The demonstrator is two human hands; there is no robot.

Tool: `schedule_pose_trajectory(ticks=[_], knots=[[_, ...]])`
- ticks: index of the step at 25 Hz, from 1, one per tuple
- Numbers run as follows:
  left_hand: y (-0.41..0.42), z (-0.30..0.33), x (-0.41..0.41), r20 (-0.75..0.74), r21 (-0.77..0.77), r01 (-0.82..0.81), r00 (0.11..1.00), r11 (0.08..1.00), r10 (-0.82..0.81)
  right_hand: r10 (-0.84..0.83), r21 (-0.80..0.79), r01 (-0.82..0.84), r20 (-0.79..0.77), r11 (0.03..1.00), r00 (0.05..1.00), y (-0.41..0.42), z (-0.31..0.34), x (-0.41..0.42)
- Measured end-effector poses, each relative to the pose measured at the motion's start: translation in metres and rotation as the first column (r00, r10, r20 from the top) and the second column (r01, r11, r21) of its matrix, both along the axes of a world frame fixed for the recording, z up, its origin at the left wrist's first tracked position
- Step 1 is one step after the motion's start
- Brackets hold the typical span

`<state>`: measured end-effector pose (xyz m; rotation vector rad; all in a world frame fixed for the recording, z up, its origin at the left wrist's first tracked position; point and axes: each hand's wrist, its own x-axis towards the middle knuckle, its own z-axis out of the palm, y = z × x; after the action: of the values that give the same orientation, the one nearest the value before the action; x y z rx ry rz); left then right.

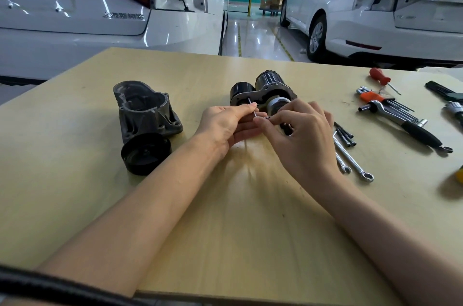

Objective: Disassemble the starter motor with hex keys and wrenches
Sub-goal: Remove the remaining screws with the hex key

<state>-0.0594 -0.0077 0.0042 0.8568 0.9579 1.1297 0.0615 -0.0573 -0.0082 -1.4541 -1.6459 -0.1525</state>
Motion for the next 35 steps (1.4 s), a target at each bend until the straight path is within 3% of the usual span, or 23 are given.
schedule_pose_trajectory(ticks=[6, 12, 15, 18, 24, 27, 32, 35], knots=[[0.0009, -0.0026, 0.0034, -0.016, -0.008, 0.019, 1.0, 1.0, -0.019, -0.037, 0.11, 0.013, 0.225, 0.994, 0.974, -0.0053, 0.0035, -0.0004], [0.0003, -0.0007, -0.0032, -0.02, -0.025, 0.017, 1.0, 1.0, -0.017, -0.118, 0.27, -0.06, 0.598, 0.961, 0.793, -0.004, 0.0027, 0.0013], [0.0008, 0.0008, -0.0057, -0.016, -0.033, 0.016, 1.0, 0.999, -0.017, -0.079, 0.254, -0.085, 0.572, 0.963, 0.817, -0.0041, 0.0023, 0.0005], [0.0002, 0.0007, -0.0052, -0.006, -0.032, 0.023, 1.0, 0.999, -0.023, 0.003, 0.21, -0.107, 0.441, 0.972, 0.898, -0.0067, 0.0024, 0.0005], [0.0009, -0.0006, -0.003, 0.0, -0.042, 0.056, 0.998, 0.998, -0.056, -0.062, 0.071, 0.046, 0.244, 0.996, 0.968, -0.0022, 0.0027, -0.0001], [0.0002, -0.0003, -0.0025, 0.005, -0.05, 0.071, 0.997, 0.996, -0.071, -0.048, 0.097, 0.022, 0.267, 0.995, 0.963, -0.0031, 0.002, 0.0001], [0.0014, -0.0003, -0.0036, -0.02, -0.055, 0.047, 0.999, 0.997, -0.048, -0.06, 0.222, -0.043, 0.439, 0.974, 0.896, -0.0049, 0.0025, 0.006], [0.0011, 0.0001, -0.0033, -0.031, -0.047, 0.055, 0.998, 0.997, -0.057, -0.02, 0.189, -0.079, 0.473, 0.979, 0.881, -0.0032, 0.0014, 0.0081]])
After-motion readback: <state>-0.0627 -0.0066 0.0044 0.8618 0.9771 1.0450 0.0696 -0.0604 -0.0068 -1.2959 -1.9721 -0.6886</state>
